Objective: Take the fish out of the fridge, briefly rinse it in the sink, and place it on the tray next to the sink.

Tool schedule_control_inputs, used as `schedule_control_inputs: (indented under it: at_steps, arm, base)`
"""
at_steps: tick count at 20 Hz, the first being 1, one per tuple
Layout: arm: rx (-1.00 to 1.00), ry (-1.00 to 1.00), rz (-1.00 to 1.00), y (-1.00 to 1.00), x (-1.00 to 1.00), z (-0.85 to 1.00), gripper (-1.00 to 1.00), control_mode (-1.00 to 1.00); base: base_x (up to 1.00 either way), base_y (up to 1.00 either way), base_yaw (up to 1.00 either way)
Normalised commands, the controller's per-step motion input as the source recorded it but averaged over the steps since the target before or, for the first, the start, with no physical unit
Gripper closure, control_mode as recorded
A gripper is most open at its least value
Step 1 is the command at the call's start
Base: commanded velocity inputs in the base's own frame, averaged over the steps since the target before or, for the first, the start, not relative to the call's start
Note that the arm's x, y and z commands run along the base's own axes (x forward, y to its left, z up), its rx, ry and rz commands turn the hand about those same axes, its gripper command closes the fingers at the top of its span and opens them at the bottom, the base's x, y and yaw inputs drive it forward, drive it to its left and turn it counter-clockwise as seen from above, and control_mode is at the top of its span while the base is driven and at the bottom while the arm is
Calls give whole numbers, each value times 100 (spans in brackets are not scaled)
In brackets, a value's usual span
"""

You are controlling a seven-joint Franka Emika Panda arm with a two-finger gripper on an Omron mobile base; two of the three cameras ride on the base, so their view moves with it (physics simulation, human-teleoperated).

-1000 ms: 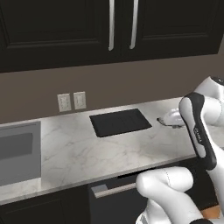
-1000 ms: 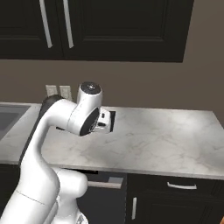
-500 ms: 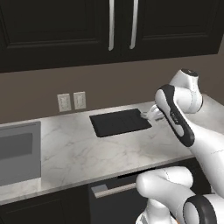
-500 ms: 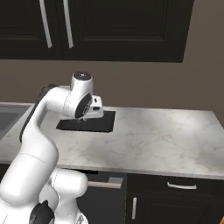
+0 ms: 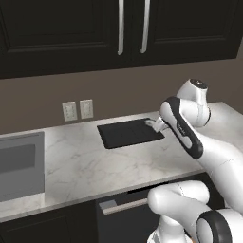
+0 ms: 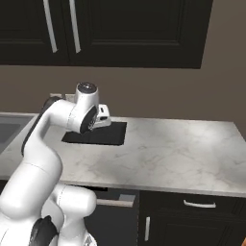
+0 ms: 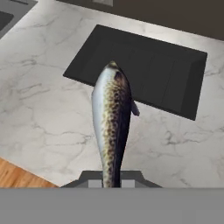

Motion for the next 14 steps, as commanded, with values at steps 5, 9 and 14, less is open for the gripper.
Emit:
schedule_control_inputs:
  at_steps: [5,9,14]
  arm:
    - [-1,11,0,48,74,0,100,-100]
    - [-3,15,0,38,62,-5,100,-100]
    - [-7,5,0,12,26,-39,100,-100]
  base:
    - [0,0,0]
    - [0,0,0]
    - [0,0,0]
